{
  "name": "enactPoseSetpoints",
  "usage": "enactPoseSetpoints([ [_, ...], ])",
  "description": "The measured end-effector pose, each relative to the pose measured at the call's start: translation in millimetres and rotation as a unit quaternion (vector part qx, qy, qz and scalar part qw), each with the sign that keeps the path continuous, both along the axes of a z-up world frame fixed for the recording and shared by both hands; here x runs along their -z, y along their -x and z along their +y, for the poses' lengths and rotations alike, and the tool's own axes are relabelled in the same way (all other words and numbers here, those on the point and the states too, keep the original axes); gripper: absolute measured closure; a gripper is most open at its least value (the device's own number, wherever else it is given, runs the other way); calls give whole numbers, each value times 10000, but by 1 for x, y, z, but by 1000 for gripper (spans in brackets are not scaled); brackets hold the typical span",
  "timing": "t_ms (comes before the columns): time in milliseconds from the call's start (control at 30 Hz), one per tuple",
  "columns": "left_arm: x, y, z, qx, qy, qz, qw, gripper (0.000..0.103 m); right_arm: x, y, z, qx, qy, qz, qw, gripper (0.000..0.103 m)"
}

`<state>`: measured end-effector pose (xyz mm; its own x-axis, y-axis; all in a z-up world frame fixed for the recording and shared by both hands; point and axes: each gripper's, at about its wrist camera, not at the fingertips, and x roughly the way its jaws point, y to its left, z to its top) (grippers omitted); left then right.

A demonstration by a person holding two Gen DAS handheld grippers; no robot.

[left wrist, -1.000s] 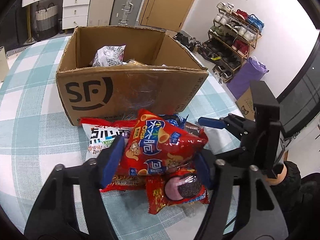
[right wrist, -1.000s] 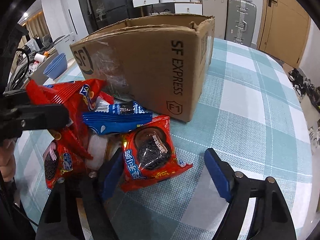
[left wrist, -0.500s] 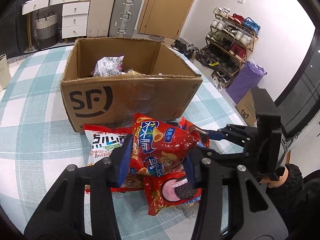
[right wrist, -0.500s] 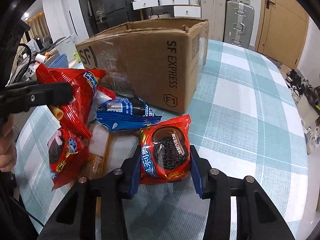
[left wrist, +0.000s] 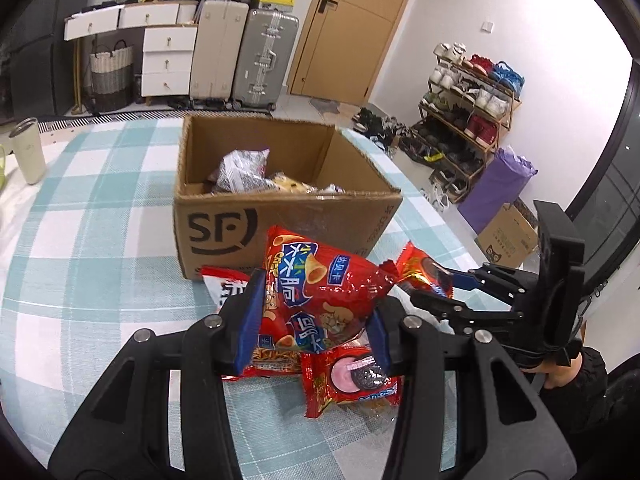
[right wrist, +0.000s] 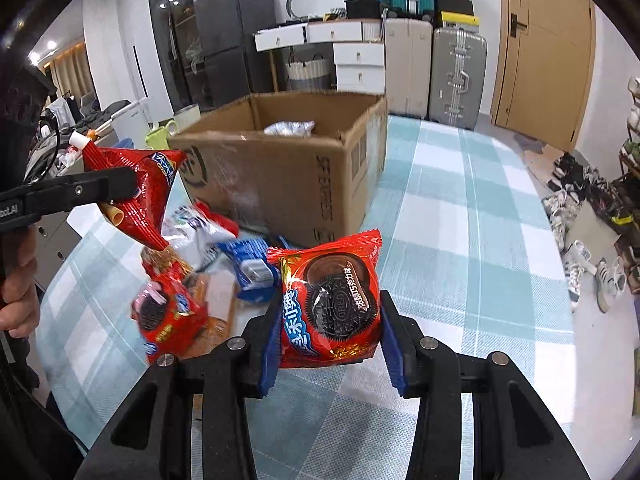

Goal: Organize snacks
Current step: 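Lift both red packs and carry them over the cardboard box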

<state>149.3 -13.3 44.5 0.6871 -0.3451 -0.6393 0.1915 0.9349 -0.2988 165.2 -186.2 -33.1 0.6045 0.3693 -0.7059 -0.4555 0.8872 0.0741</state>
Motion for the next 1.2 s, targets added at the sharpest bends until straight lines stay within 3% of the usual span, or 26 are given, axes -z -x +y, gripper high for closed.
enactPoseSetpoints([
  [633, -52, 22, 34, -488, -53, -503, 9975, 61, -58, 1, 14, -18, -333, -545, 9980, 60],
  [1200, -79, -5, 33, -561, -180, -649, 9961, 61, -82, -29, 29, -123, -380, -762, 9963, 60],
])
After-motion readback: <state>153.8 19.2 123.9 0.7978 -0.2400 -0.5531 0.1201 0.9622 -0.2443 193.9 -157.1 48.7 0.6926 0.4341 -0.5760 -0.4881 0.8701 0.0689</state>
